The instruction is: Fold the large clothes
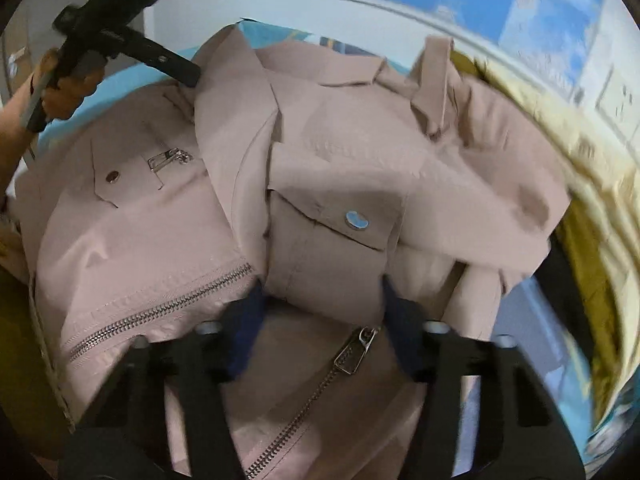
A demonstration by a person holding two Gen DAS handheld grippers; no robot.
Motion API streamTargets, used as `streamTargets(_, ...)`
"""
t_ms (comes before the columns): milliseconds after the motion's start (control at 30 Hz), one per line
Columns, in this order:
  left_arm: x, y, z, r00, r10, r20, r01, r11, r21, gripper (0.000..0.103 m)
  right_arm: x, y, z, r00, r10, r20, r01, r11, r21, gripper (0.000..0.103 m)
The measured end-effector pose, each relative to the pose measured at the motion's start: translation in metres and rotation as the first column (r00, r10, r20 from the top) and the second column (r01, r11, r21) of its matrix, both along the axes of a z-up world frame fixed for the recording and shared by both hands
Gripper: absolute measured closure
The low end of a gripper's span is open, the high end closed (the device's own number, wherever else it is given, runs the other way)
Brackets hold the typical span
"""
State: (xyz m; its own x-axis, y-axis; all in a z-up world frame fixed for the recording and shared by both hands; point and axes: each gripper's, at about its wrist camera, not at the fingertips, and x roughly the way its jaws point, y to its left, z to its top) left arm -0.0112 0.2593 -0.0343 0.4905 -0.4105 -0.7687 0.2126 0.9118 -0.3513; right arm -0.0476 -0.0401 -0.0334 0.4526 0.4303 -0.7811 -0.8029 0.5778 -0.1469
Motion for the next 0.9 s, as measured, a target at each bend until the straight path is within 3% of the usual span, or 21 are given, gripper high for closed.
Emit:
streamTargets(67, 0.000, -0.002, -0.001, 1.000, -0.008, -0.004, 0.008, 1.000, -0.010, 0.046, -0.004, -0.002, 0.013, 0.997, 0.037, -0.071, -0.033, 0.998, 0.052, 0.100)
streamTargets(133, -0.004, -0.001, 0.003, 1.000, -0.020, 0.005, 0.020, 0.999, -0.042, 0.049, -0.011, -0.011, 0.037, 0.983, 0.099, -0.156, -0.075, 0.985, 0.157, 0.100)
streamTargets(167, -0.006, 0.000, 0.007, 1.000, -0.021, 0.012, 0.022, 0.998, -0.053, 0.057, -0.013, -0.019, 0.054, 0.974, 0.128, -0.187, -0.083, 0.969, 0.231, 0.100)
streamTargets(233, -0.011, 0.006, 0.018, 0.999, -0.023, 0.028, 0.026, 0.993, -0.115, 0.062, -0.008, -0.036, 0.080, 0.952, 0.170, -0.256, -0.062, 0.922, 0.382, 0.100)
streamTargets(300, -0.013, 0.010, 0.030, 0.998, -0.023, 0.061, 0.033, 0.985, -0.167, 0.062, 0.018, -0.059, 0.101, 0.929, 0.154, -0.336, 0.051, 0.847, 0.529, 0.100)
streamTargets(433, -0.004, 0.008, 0.047, 0.992, 0.037, 0.118, -0.022, 0.992, -0.121, 0.052, 0.083, -0.085, 0.080, 0.881, -0.053, -0.470, 0.315, 0.808, 0.499, 0.099)
streamTargets(467, 0.000, 0.008, 0.046, 0.992, 0.053, 0.115, -0.039, 0.992, -0.120, 0.052, 0.108, -0.091, 0.059, 0.834, -0.113, -0.540, 0.403, 0.793, 0.457, 0.096)
streamTargets(533, 0.012, 0.006, 0.038, 0.992, 0.088, 0.094, -0.079, 0.993, -0.087, 0.051, 0.131, -0.099, 0.029, 0.770, -0.216, -0.600, 0.513, 0.768, 0.382, 0.089)
streamTargets(567, 0.017, 0.005, 0.034, 0.991, 0.098, 0.086, -0.092, 0.993, -0.067, 0.050, 0.135, -0.099, 0.021, 0.760, -0.249, -0.600, 0.529, 0.773, 0.350, 0.087)
streamTargets(633, 0.023, 0.005, 0.025, 0.993, 0.105, 0.058, -0.103, 0.994, -0.035, 0.050, 0.128, -0.097, 0.016, 0.802, -0.297, -0.519, 0.508, 0.797, 0.328, 0.079)
streamTargets(700, 0.025, 0.006, 0.016, 0.995, 0.094, 0.036, -0.094, 0.995, -0.023, 0.050, 0.109, -0.092, 0.026, 0.864, -0.274, -0.422, 0.437, 0.825, 0.359, 0.048)
streamTargets(733, 0.025, 0.005, 0.013, 0.996, 0.087, 0.030, -0.086, 0.996, -0.018, 0.050, 0.098, -0.088, 0.032, 0.894, -0.263, -0.361, 0.395, 0.845, 0.361, 0.043)
streamTargets(767, 0.023, 0.007, 0.012, 0.996, 0.082, 0.030, -0.082, 0.997, -0.014, 0.050, 0.087, -0.081, 0.036, 0.915, -0.239, -0.324, 0.350, 0.869, 0.349, 0.030)
streamTargets(800, 0.023, 0.007, 0.012, 0.997, 0.077, 0.033, -0.076, 0.997, -0.010, 0.049, 0.081, -0.074, 0.035, 0.923, -0.212, -0.320, 0.320, 0.886, 0.336, 0.021)
streamTargets(900, 0.022, 0.006, 0.012, 0.997, 0.070, 0.040, -0.070, 0.998, -0.002, 0.043, 0.079, -0.056, 0.019, 0.917, -0.201, -0.346, 0.300, 0.917, 0.264, 0.024)
